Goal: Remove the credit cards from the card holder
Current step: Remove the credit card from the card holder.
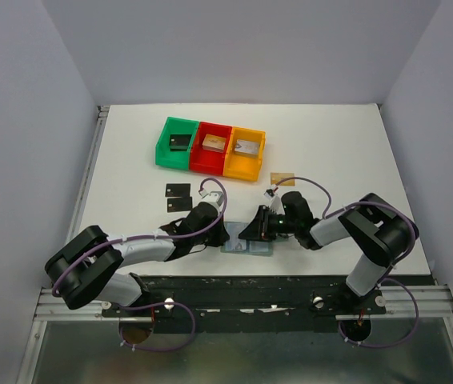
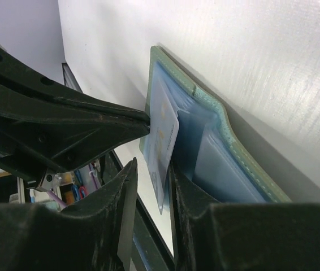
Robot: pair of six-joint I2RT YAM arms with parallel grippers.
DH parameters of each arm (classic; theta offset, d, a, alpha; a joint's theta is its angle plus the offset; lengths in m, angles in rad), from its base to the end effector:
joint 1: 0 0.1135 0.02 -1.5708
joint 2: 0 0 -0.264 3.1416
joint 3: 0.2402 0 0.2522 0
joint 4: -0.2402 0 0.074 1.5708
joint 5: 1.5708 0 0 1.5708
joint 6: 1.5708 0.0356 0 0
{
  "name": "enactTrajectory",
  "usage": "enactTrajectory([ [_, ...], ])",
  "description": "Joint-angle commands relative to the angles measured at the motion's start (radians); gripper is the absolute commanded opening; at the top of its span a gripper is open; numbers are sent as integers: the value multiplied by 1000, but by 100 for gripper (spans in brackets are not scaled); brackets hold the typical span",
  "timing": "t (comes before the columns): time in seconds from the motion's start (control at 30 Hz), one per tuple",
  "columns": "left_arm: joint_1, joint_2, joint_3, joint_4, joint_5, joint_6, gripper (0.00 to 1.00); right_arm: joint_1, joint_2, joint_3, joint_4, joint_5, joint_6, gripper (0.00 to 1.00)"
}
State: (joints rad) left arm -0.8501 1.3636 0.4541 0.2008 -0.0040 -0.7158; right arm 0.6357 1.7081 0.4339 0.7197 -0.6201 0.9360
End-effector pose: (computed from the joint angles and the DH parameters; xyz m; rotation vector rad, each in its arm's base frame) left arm 0.1629 -0.1853 0.1440 0.1598 2.4094 -0.7799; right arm 0.2071 0.1785 0.1041 -0.0645 2.4423 1.4922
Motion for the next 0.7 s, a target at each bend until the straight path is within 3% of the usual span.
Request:
enactTrajectory([
  [0.0,3,-3,-34,-47,-28,-4,0,9,30,-12,101,0,38,36],
  [0.67,2,22,-32,-14,-7,-10,0,10,94,49,50,-64,17,39],
])
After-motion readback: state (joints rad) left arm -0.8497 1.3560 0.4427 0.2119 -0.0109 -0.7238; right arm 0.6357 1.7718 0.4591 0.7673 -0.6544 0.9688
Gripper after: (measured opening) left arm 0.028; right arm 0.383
